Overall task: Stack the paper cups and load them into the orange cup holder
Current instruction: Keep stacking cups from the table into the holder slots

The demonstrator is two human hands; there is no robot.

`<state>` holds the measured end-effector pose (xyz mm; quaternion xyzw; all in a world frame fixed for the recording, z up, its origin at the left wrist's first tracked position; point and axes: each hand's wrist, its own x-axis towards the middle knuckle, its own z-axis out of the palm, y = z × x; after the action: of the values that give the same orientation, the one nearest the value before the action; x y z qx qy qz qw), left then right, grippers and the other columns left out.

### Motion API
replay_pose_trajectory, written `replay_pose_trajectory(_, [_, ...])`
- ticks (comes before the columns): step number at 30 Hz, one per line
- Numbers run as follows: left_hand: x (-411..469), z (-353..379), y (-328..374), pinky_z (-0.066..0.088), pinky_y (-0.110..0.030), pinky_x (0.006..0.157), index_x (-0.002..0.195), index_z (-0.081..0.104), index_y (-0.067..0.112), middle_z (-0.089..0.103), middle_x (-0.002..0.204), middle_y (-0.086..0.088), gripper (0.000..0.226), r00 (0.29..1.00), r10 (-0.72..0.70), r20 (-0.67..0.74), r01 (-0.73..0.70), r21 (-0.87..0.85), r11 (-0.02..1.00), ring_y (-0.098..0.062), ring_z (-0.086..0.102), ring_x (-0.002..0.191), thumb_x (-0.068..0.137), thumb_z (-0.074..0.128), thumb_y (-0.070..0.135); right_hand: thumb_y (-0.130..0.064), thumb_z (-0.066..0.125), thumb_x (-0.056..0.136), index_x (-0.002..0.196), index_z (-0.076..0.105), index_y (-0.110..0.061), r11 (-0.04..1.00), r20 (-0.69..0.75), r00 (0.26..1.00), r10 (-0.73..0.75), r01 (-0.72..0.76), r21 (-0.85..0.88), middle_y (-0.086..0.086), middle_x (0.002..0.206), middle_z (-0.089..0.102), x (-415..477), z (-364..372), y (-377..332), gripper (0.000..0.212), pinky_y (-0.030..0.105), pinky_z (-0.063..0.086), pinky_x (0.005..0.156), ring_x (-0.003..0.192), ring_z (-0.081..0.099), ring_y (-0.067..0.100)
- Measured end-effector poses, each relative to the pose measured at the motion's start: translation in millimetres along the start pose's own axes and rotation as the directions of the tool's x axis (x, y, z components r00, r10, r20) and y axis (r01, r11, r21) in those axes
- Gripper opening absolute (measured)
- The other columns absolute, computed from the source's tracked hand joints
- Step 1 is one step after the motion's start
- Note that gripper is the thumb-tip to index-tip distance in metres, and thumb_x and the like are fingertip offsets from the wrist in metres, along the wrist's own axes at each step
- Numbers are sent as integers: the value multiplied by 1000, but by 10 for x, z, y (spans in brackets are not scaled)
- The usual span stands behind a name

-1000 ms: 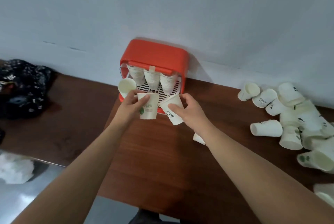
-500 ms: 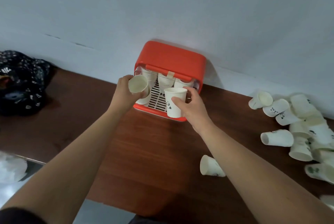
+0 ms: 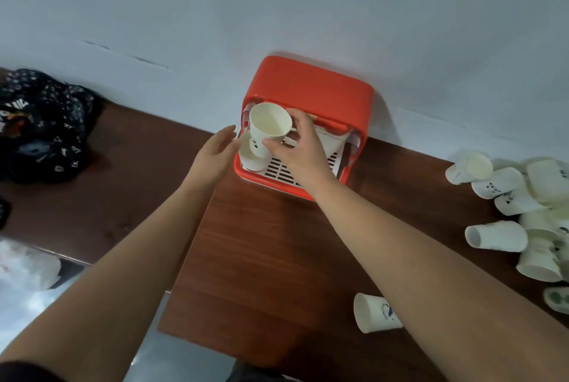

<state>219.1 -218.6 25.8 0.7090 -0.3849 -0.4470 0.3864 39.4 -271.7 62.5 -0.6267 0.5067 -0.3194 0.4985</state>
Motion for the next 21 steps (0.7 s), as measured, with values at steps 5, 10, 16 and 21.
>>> replay_pose_trajectory(5, [-43, -53, 50, 46, -50, 108, 137, 58, 35, 64, 136, 6, 52, 995, 72, 75, -53, -226, 973, -18, 61, 126, 94, 56, 64, -28, 82, 82, 141, 44, -26, 990, 46, 999, -22, 28, -138, -6, 141, 55, -5, 214, 99, 69, 32, 43, 110, 132, 50, 14])
replay_pose_trajectory(10, [-19, 19, -16, 45, -40, 110, 141, 54, 36, 63, 134, 17, 41, 984, 150, 98, -145, -57, 988, -4, 57, 126, 103, 49, 49, -24, 80, 84, 138, 47, -20, 974, 10, 1000, 7, -5, -228, -3, 135, 58, 1, 279, 206, 63, 24, 41, 101, 122, 49, 7])
replay_pose_trajectory(16, [93, 97, -152, 36, -28, 108, 152, 42, 27, 52, 147, 3, 49, 978, 201, 49, -206, 326, 923, -13, 47, 135, 104, 52, 30, -33, 72, 89, 138, 54, -22, 946, 161, 985, 54, 1, -323, -2, 130, 59, 14, 297, 366, 53, 24, 41, 95, 117, 52, 9])
replay_pose_trajectory(21, [50, 141, -44, 42, -33, 105, 148, 45, 16, 47, 145, -8, 49, 964, 259, -64, -213, 403, 890, -19, 53, 123, 103, 53, 35, -32, 64, 97, 139, 53, -12, 905, 203, 970, 133, -35, -425, 6, 137, 58, -92, 29, 262, 48, 26, 40, 99, 126, 53, 19])
